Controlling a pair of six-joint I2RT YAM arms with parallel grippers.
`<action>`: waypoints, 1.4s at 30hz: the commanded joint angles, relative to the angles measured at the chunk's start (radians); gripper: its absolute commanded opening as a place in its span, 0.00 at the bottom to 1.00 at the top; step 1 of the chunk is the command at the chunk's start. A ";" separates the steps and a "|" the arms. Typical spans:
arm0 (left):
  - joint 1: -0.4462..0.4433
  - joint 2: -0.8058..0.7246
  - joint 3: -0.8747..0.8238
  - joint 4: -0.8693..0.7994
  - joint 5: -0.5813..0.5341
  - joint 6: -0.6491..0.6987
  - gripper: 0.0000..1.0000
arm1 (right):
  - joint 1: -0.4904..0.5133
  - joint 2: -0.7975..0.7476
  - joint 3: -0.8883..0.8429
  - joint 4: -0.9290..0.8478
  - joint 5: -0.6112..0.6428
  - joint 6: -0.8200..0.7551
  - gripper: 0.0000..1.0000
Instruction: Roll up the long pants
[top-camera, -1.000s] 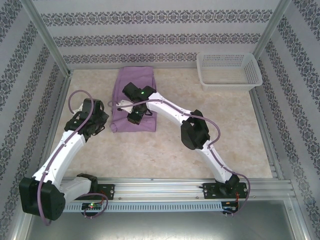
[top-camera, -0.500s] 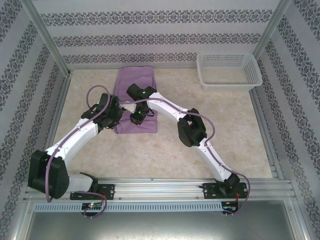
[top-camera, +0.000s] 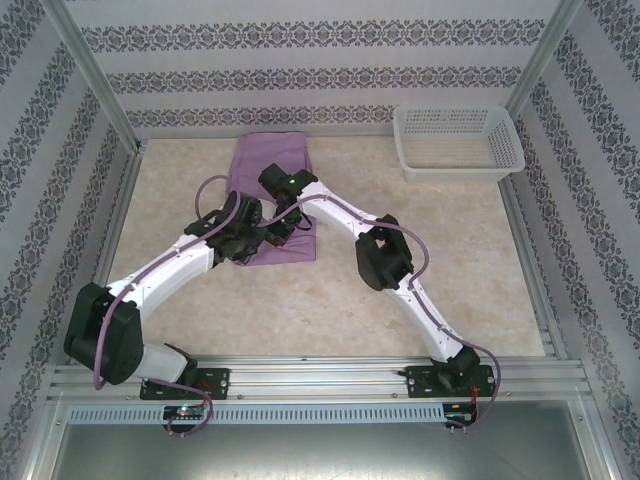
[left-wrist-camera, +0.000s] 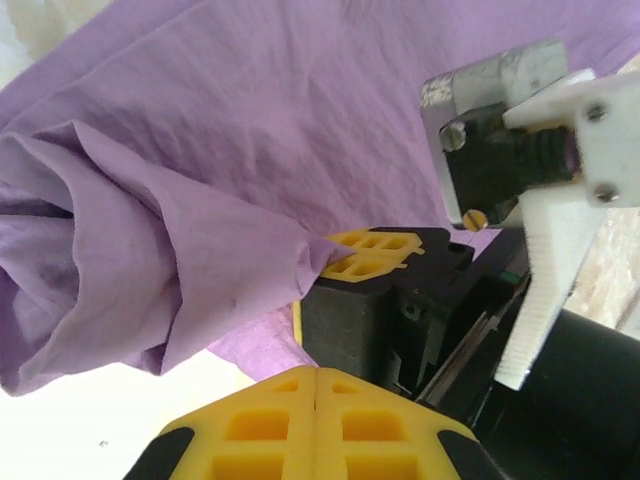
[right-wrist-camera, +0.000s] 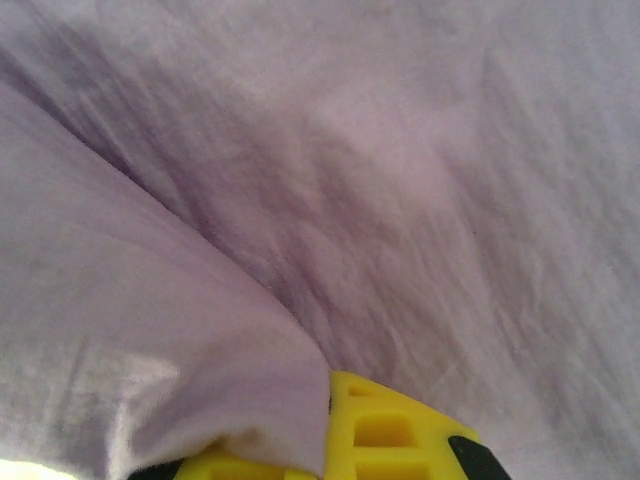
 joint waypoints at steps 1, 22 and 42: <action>-0.014 0.057 -0.010 0.036 -0.046 -0.011 0.00 | 0.013 0.021 0.028 -0.008 -0.038 0.013 0.04; -0.011 0.354 0.164 -0.220 -0.554 0.059 0.00 | -0.003 -0.077 -0.031 -0.013 0.059 0.027 0.70; 0.082 0.370 0.188 -0.239 -0.585 0.057 0.00 | -0.092 -0.547 -0.444 0.205 0.004 0.161 0.00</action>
